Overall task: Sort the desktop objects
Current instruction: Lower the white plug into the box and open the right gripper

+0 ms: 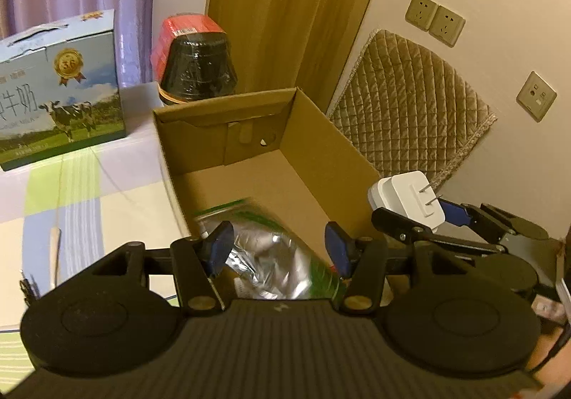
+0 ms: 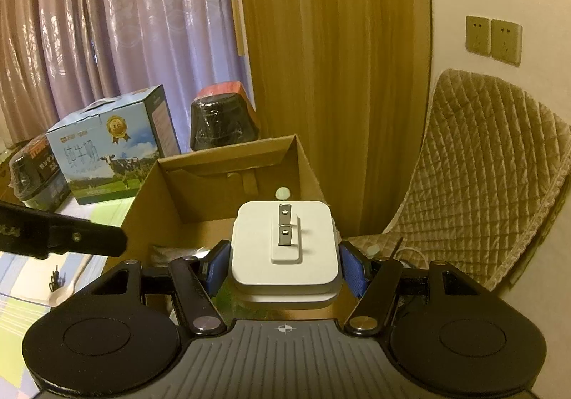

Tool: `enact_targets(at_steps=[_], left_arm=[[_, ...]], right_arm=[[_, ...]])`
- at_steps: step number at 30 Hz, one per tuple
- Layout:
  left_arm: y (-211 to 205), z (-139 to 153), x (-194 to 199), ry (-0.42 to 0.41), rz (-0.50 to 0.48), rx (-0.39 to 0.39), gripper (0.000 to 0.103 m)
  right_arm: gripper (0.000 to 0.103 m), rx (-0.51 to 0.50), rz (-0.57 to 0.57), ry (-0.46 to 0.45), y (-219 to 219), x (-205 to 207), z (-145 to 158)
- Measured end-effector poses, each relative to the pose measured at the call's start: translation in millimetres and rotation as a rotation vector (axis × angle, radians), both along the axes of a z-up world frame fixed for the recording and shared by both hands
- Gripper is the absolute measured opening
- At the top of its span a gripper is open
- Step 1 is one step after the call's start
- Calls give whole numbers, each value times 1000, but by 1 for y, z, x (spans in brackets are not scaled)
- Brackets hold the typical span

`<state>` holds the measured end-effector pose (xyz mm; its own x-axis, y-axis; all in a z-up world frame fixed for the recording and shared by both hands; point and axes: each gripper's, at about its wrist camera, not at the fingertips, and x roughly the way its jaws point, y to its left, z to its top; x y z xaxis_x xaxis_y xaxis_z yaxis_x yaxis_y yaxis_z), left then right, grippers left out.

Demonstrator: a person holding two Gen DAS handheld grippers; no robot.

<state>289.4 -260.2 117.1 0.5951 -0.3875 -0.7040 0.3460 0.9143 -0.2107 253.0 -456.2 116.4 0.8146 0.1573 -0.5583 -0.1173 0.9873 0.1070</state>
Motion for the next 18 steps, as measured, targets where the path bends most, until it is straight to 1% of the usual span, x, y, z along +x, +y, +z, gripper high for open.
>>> enact_targets(at_steps=[2, 5, 18], left_arm=[[5, 1, -3, -1, 3, -4, 51], [10, 1, -9, -11, 6, 14, 52], [30, -4, -19, 6, 27, 25, 52]], right_arm=[[62, 2, 4, 3, 2, 0, -1], [62, 3, 8, 5, 5, 0, -1], [62, 0, 25, 2, 18, 2, 5]])
